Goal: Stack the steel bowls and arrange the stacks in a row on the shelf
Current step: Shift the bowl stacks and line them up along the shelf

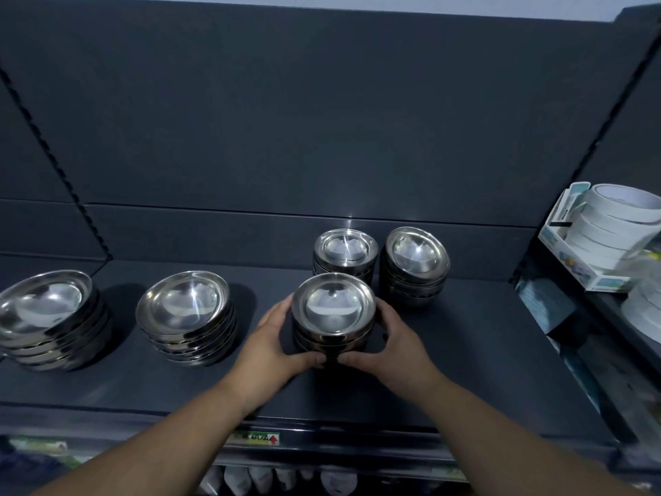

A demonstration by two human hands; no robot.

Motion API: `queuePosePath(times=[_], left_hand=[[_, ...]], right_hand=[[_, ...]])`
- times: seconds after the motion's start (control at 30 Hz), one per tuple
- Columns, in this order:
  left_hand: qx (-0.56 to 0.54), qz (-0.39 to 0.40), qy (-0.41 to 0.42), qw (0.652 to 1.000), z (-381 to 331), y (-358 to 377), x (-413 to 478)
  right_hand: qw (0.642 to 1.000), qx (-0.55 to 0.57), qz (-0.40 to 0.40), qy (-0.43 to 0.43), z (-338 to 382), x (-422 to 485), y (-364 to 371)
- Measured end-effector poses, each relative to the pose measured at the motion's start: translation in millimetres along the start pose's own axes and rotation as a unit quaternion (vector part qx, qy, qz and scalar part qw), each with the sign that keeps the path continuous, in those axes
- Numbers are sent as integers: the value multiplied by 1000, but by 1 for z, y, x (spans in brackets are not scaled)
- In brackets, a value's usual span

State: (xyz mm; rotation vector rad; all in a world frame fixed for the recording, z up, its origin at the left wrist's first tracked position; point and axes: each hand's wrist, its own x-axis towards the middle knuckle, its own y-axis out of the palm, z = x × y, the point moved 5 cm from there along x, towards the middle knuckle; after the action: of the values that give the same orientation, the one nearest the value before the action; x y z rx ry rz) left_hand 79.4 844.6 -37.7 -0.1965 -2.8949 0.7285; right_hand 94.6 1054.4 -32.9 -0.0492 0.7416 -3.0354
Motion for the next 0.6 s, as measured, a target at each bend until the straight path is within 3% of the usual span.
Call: queuePosePath(times=[0.37,0.6], left_hand=[[-70,50,-52,995,17,8,-2],[-89,52,-41,994,14,8,-3]], right_hand=[[999,-17,19,28,-11,0,4],[1000,-7,13,18,-7,-5,3]])
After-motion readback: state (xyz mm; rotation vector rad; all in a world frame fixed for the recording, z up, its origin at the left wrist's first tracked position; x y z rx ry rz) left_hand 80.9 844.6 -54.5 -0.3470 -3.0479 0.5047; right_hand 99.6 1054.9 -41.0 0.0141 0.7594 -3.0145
